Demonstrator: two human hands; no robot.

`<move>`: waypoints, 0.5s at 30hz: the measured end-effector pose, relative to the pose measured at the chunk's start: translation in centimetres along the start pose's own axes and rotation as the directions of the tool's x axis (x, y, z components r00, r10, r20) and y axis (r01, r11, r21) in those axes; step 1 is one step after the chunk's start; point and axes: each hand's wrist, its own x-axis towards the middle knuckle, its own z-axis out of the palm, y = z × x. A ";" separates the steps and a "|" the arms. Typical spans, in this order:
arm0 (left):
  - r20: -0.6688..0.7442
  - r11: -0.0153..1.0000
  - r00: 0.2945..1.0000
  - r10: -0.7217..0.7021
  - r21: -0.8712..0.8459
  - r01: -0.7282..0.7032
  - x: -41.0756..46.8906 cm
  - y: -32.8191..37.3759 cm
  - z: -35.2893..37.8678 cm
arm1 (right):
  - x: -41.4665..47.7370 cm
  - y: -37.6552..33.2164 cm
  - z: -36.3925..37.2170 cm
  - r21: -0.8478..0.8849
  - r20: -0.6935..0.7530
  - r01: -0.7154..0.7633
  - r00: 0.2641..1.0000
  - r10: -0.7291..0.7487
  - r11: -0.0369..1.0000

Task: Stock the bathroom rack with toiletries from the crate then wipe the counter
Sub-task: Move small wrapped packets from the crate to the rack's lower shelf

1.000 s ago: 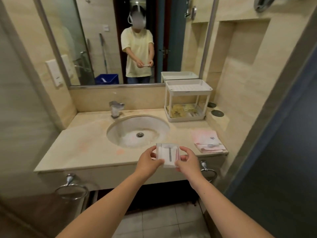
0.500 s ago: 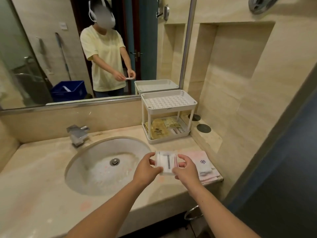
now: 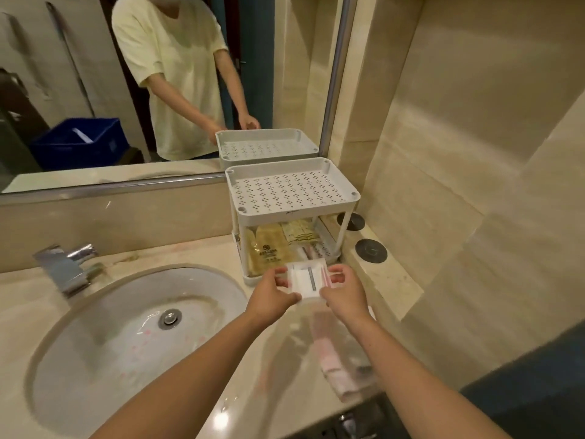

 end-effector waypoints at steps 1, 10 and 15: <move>-0.002 1.000 1.000 -0.004 0.014 0.004 1.2 0.2 0.3 | 1.5 -0.1 -0.2 -0.023 0.012 0.007 1.000 -0.006 1.000; 0.040 0.978 0.999 0.006 0.209 -0.014 11.0 0.9 3.7 | 12.6 0.3 -0.2 -0.201 0.144 0.033 0.990 -0.004 0.979; 0.074 0.973 0.995 -0.069 0.224 0.051 15.4 0.5 4.9 | 17.1 0.6 0.8 -0.345 0.211 0.091 0.977 -0.018 0.934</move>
